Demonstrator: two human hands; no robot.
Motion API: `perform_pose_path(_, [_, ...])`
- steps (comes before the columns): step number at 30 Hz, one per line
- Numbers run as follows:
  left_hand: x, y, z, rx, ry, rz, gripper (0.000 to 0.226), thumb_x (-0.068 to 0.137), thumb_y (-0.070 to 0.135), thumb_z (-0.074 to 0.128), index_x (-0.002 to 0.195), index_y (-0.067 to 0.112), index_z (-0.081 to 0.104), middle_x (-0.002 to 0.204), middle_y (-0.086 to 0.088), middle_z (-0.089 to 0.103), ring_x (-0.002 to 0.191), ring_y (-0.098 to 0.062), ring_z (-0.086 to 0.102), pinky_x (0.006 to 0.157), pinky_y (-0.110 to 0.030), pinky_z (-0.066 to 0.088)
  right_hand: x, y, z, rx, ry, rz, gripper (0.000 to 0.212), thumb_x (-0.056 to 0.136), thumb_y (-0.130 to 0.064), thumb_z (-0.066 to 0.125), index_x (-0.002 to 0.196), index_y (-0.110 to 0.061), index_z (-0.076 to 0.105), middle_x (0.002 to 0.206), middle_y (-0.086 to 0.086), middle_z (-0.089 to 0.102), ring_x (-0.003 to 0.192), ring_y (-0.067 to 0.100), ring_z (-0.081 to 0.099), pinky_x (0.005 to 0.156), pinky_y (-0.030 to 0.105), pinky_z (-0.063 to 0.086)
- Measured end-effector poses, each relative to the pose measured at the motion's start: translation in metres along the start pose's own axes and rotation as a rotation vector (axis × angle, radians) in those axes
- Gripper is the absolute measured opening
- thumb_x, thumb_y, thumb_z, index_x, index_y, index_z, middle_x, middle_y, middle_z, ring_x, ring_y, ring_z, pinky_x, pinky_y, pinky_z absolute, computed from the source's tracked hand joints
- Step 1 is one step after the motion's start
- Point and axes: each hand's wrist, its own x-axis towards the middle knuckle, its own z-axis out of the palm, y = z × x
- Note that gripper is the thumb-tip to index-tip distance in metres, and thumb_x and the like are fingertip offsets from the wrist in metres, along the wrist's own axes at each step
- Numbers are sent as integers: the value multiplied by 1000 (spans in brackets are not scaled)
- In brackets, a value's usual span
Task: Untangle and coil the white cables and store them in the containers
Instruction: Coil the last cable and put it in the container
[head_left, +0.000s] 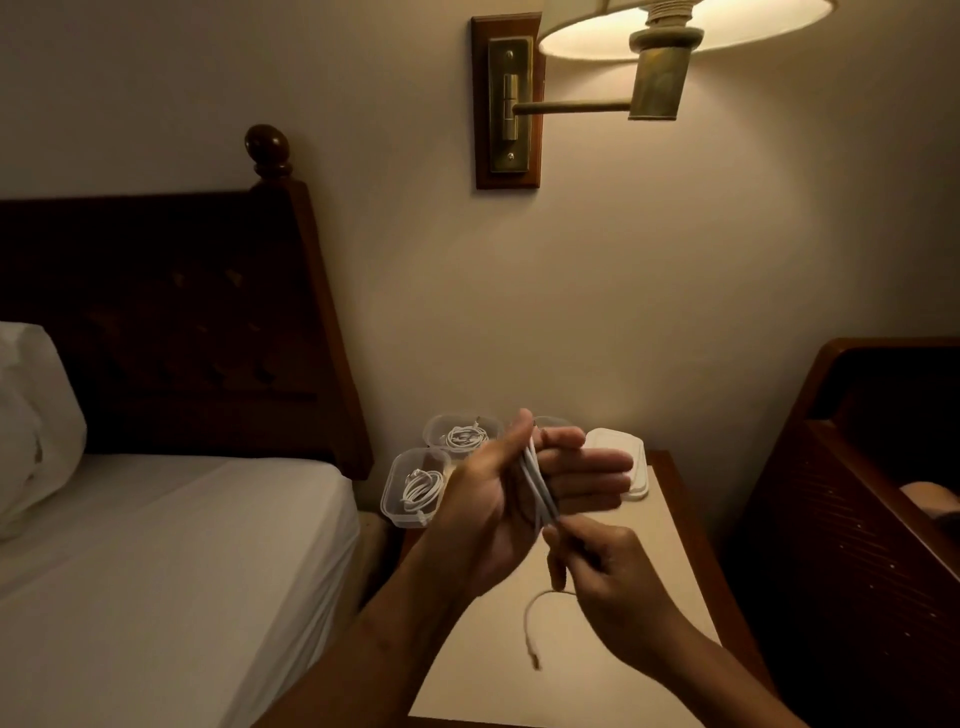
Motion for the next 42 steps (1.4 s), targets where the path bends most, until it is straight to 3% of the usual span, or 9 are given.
perform_pose_path(4, [12, -4, -8, 506, 59, 40, 57, 111, 37, 27, 121, -10, 57, 124, -26, 69, 116, -37, 68, 105, -51, 52, -9, -4, 0, -388, -128, -46, 15, 101, -27, 55, 109, -32, 67, 78, -19, 67, 64, 12, 61, 61, 22, 50])
perform_pose_path(11, [16, 1, -21, 1500, 0, -137, 58, 111, 43, 28, 112, 5, 72, 107, -10, 75, 93, -22, 72, 90, -44, 57, -11, -19, -23, -609, -103, -381, 26, 100, -44, 48, 95, -31, 69, 70, -17, 69, 52, 8, 59, 47, 12, 35])
perform_pose_path(15, [3, 5, -25, 1161, -163, -287, 73, 110, 52, 19, 84, 5, 68, 66, -7, 70, 48, -26, 59, 53, -33, 48, 5, -26, -48, -459, -40, -495, 12, 96, -35, 66, 89, -28, 74, 76, -17, 71, 65, -1, 66, 56, 13, 50])
perform_pose_path(19, [-4, 6, -21, 926, -261, -287, 79, 106, 58, 12, 92, 3, 66, 61, -2, 63, 41, -21, 42, 42, -22, 35, 24, -23, -64, -356, 45, -563, 17, 89, -36, 74, 89, -19, 78, 80, -17, 68, 70, -6, 62, 59, 10, 45])
perform_pose_path(24, [-8, 5, -17, 504, -340, -299, 62, 109, 48, 22, 84, 8, 63, 44, 5, 42, 34, -7, 32, 42, -20, 31, 42, -24, -67, -75, 124, -516, 16, 89, -35, 75, 93, -20, 78, 84, -12, 69, 73, 20, 68, 60, 37, 54])
perform_pose_path(29, [-11, 1, -11, 173, -343, -278, 47, 108, 44, 34, 79, 14, 56, 42, 1, 26, 34, -10, 23, 40, -22, 24, 37, -16, -47, 211, 71, -260, 29, 98, -31, 59, 104, -7, 74, 79, -11, 67, 67, 6, 60, 60, 15, 47])
perform_pose_path(35, [-9, -1, -15, -135, -391, -285, 51, 110, 40, 30, 69, 18, 52, 40, 2, 27, 31, -13, 27, 37, -20, 28, 16, -15, -21, 493, 77, 101, 31, 98, -28, 51, 84, -9, 72, 58, 1, 44, 51, 13, 35, 45, 24, 33])
perform_pose_path(38, [-5, -1, -23, -122, -369, -312, 51, 108, 39, 31, 62, 19, 40, 38, -1, 25, 29, -16, 39, 38, -19, 31, 11, -25, -17, 463, 87, 90, 31, 100, -26, 51, 77, -22, 72, 53, -6, 48, 48, 7, 42, 46, 17, 35])
perform_pose_path(42, [-2, 0, -33, -47, -292, -331, 54, 108, 42, 34, 59, 17, 34, 37, -1, 27, 33, -15, 52, 41, -18, 42, 10, -30, -19, 330, 49, 38, 21, 98, -12, 51, 97, -4, 71, 58, -14, 64, 58, -4, 60, 55, 8, 44])
